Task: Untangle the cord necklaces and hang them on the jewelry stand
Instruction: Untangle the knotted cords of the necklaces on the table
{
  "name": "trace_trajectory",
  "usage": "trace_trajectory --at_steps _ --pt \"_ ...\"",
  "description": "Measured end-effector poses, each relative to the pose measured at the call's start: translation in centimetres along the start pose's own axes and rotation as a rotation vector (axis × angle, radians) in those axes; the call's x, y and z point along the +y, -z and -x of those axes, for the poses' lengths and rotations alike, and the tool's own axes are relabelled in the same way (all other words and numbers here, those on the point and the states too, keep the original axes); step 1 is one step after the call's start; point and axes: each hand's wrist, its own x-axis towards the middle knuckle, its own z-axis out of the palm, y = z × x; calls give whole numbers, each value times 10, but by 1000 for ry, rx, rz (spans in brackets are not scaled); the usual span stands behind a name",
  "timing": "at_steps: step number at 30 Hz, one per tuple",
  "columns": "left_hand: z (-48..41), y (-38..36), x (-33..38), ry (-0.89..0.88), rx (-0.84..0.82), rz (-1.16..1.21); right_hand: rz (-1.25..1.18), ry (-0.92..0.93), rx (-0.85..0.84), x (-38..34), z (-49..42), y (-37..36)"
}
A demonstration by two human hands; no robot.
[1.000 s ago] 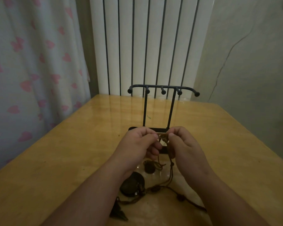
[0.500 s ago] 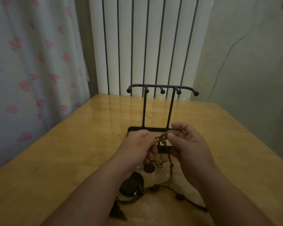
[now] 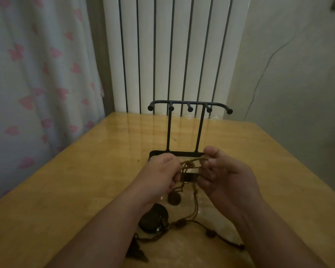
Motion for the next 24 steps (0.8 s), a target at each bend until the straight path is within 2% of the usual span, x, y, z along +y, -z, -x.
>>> trace_trajectory --at_steps 2,6,9,12,17,24 --pt "1 -1 0 1 -13 -19 9 -13 7 0 0 0" --pt "3 -4 0 -1 -12 -31 637 25 121 0 3 -4" --pt "3 -3 0 -6 9 -31 867 130 235 0 2 -5" --pt "3 -3 1 18 7 -10 843 111 273 -3 3 -5" --pt "1 -5 -3 46 3 58 886 39 215 -4 4 -7" --pt "-3 -1 -7 -32 72 172 866 -18 198 1 1 -6"
